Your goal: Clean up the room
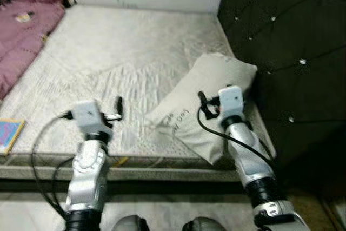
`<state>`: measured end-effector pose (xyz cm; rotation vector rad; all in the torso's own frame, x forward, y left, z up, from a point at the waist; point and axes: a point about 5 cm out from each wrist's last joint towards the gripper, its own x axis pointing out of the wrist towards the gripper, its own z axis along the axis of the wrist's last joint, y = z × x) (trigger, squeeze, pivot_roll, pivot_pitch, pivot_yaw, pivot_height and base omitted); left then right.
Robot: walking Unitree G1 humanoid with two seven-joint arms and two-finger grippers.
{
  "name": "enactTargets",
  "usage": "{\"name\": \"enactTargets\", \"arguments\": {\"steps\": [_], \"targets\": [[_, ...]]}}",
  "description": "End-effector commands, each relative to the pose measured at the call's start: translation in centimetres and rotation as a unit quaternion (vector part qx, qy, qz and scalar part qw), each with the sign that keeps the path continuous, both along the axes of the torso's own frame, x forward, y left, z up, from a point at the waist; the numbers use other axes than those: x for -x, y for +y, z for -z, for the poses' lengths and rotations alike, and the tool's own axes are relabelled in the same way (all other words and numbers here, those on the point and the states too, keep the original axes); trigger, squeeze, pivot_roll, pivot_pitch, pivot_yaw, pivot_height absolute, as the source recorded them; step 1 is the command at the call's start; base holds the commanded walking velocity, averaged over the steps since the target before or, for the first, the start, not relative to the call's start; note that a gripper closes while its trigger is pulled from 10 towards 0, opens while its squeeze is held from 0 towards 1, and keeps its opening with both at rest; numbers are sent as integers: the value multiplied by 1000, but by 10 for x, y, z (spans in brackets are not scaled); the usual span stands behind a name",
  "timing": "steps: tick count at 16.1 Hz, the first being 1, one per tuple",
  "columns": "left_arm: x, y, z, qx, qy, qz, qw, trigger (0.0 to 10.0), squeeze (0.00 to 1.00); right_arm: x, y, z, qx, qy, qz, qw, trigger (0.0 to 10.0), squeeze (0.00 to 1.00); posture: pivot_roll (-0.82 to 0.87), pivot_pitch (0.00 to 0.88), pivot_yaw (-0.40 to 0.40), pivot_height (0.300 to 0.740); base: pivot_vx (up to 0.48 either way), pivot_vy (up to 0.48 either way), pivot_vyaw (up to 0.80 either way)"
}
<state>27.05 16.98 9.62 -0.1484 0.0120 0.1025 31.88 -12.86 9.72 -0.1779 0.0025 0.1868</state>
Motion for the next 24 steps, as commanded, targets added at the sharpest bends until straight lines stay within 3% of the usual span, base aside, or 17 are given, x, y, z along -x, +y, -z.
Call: {"name": "enactTargets", "arguments": {"steps": [1, 12, 18, 21, 22, 24], "targets": [[-1, -5, -4, 6, -9, 12, 1000, 10000, 0, -2, -5, -3, 0, -1, 5, 1000, 10000, 0, -78, 0, -33, 740, 296, 0, -619], [-2, -6, -4, 3, -7, 16, 1000, 10000, 0, -2, -4, -4, 1, -3, 0, 1000, 10000, 0, -80, 0, -34, 740, 330, 0, -38], [-1, -3, -3, 3, -7, 4, 1000, 10000, 0, -3, -5, -6, 3, -7, -2, 1000, 10000, 0, -71, 0, -33, 740, 0, 0, 0], [6, 7, -7, -41, -11, -53, 998, 10000, 0, -2, -6, -7, 17, -15, 0, 1000, 10000, 0, -80, 0, -18, 740, 0, 0, 438], [10, 11, -7, -38, -5, -61, 997, 10000, 0, 1, -8, -8, 17, -19, 3, 1000, 10000, 0, -79, 0, -14, 740, 0, 0, 800], [18, 14, -9, -31, -11, -21, 999, 10000, 0, 3, -13, -8, -1, -12, 19, 1000, 10000, 0, -54, 0, -31, 740, 0, 0, 284]]}}
